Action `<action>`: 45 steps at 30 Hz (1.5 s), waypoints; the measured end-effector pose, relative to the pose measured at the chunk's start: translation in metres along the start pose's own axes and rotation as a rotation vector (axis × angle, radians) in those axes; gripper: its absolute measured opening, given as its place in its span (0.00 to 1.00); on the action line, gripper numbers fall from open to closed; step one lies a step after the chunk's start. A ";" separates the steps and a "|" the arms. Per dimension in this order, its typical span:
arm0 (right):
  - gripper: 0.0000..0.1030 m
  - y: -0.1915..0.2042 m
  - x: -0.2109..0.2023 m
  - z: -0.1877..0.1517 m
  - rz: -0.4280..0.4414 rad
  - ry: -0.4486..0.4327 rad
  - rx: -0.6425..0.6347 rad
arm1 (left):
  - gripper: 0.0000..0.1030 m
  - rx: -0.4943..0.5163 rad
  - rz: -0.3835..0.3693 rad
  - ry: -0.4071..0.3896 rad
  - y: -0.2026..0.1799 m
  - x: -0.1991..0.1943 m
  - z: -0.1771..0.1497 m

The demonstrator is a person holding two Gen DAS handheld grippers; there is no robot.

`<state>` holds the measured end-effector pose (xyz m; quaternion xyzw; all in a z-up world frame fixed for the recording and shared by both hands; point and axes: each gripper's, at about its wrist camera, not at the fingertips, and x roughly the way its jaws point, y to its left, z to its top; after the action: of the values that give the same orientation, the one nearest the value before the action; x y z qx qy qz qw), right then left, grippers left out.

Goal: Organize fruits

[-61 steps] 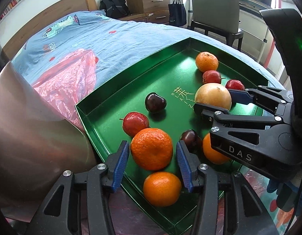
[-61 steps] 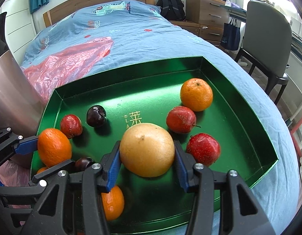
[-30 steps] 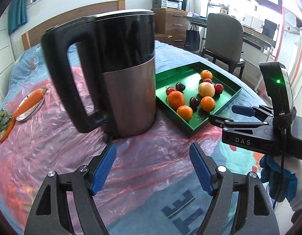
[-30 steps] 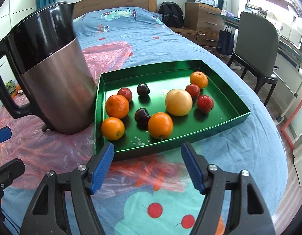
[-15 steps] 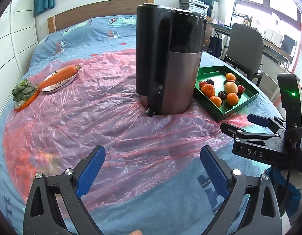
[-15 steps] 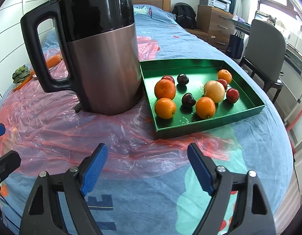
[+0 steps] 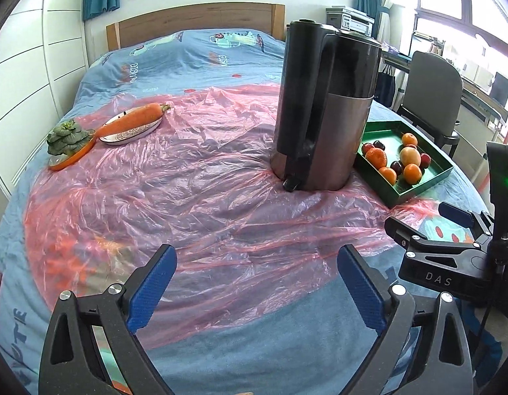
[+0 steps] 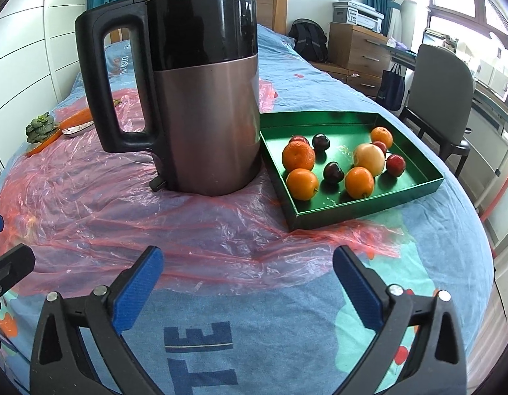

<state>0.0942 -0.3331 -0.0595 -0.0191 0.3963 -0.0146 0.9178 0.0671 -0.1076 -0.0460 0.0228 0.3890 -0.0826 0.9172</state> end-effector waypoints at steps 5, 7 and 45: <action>1.00 0.006 0.000 -0.001 -0.009 -0.001 -0.016 | 0.93 -0.012 0.011 0.008 0.010 0.001 -0.001; 1.00 0.007 0.001 -0.001 -0.015 0.000 -0.020 | 0.93 -0.013 0.014 0.012 0.013 0.002 -0.001; 1.00 -0.005 0.016 -0.003 -0.046 0.031 -0.050 | 0.93 -0.045 0.014 0.055 0.030 0.015 -0.008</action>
<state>0.1028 -0.3389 -0.0731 -0.0510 0.4100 -0.0260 0.9103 0.0770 -0.0789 -0.0626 0.0072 0.4156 -0.0668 0.9070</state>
